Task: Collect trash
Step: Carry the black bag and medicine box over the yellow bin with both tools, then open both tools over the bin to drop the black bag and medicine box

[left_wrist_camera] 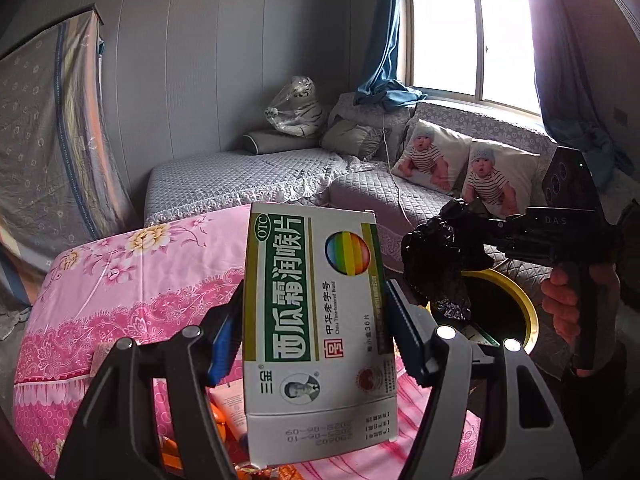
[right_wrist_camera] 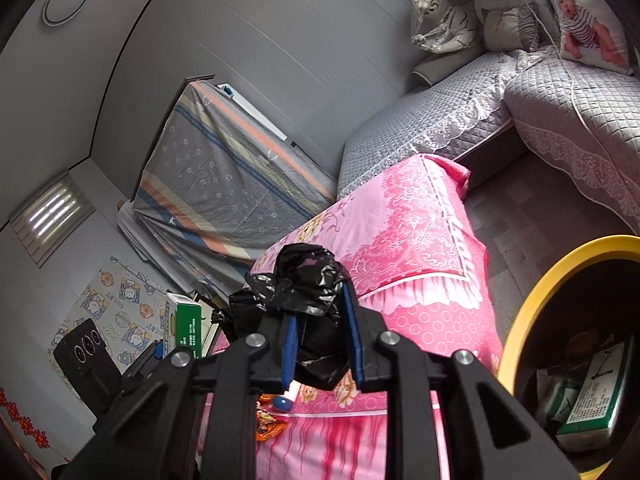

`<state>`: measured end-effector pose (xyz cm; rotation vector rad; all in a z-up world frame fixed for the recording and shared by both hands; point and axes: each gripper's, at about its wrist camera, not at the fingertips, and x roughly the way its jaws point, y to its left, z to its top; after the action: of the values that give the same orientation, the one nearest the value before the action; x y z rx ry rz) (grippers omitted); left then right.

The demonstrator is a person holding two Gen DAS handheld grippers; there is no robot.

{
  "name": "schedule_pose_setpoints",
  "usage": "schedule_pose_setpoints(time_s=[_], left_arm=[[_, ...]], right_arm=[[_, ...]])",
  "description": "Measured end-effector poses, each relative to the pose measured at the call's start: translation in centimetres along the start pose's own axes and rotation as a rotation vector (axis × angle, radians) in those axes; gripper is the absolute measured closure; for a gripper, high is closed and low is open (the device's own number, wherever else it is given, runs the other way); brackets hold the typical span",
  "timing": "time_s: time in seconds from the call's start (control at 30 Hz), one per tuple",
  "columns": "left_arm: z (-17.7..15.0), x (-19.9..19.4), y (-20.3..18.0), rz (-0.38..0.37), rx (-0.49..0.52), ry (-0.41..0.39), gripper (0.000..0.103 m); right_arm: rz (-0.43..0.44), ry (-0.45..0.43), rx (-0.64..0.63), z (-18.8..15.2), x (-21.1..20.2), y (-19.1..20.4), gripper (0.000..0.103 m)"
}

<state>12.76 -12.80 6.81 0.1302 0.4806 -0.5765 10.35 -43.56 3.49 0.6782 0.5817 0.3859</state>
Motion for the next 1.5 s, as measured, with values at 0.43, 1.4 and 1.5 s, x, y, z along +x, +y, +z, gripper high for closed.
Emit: schedule_pose_setpoints(time_s=[0.43, 1.4, 1.5], left_arm=[[2.2, 3.9, -7.8, -0.165, 0.096, 0.0, 0.04], [-0.4, 18.3, -18.2, -0.368, 0.048, 0.242, 0.04], [-0.8, 19.4, -18.0, -0.373, 0.034, 0.26, 0.039]], right_arm=[[-0.244, -0.168, 0.077, -1.1, -7.4, -7.8, 0.083], [-0.68, -0.207, 0.154, -4.4, -8.0, -15.6, 0.083], [-0.7, -0.203, 0.157, -4.2, -8.0, -16.1, 0.083]])
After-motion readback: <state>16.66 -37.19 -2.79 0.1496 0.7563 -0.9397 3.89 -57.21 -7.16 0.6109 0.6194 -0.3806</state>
